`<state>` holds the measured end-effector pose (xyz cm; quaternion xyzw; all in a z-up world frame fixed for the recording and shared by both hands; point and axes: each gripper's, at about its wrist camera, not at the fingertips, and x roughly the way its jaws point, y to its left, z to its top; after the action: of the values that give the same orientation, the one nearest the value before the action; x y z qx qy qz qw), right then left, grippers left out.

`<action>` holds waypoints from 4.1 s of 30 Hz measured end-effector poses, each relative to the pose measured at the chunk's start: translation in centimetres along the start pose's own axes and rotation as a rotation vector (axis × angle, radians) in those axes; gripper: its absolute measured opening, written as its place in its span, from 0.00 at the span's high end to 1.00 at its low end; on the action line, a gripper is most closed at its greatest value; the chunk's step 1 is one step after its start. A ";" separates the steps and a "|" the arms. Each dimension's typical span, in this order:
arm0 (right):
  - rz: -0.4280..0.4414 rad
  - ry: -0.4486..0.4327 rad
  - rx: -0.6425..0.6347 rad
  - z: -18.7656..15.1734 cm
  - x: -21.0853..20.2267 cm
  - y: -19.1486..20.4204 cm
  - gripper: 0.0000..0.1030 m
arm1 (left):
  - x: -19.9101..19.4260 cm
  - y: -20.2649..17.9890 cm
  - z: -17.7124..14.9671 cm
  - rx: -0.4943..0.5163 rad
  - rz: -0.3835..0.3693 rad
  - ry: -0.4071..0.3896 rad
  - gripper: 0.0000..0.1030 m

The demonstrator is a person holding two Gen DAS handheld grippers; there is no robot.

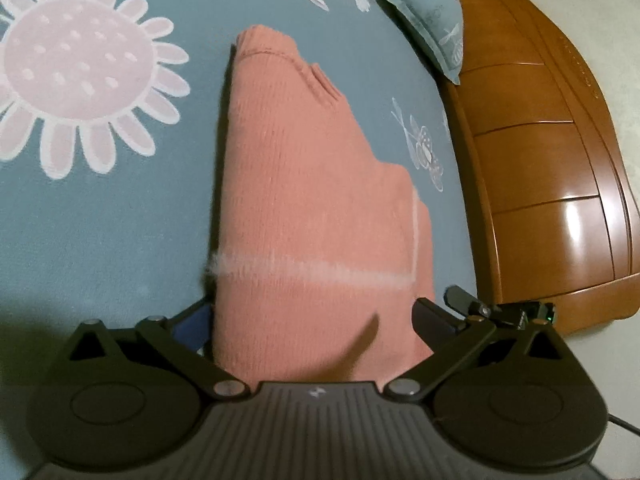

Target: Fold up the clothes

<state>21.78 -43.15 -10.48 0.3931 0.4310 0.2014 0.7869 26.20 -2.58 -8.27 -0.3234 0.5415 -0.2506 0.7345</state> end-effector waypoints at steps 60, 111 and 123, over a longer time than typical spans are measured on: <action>-0.054 0.033 -0.116 -0.7 1.5 3.7 0.00 | 3.2 -1.2 1.2 -0.007 -0.074 0.185 0.02; 0.014 0.025 -0.100 6.2 -12.7 -0.8 0.00 | 9.4 -13.9 -0.6 0.169 -0.243 0.144 0.02; -0.056 -0.086 -0.116 9.2 -20.2 -5.8 0.00 | 17.1 -20.4 -0.6 0.232 -0.310 0.187 0.02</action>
<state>18.30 -64.07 -1.66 0.3428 0.3953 0.1870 0.8314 30.20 -28.51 -3.98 -0.2913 0.5184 -0.4502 0.6661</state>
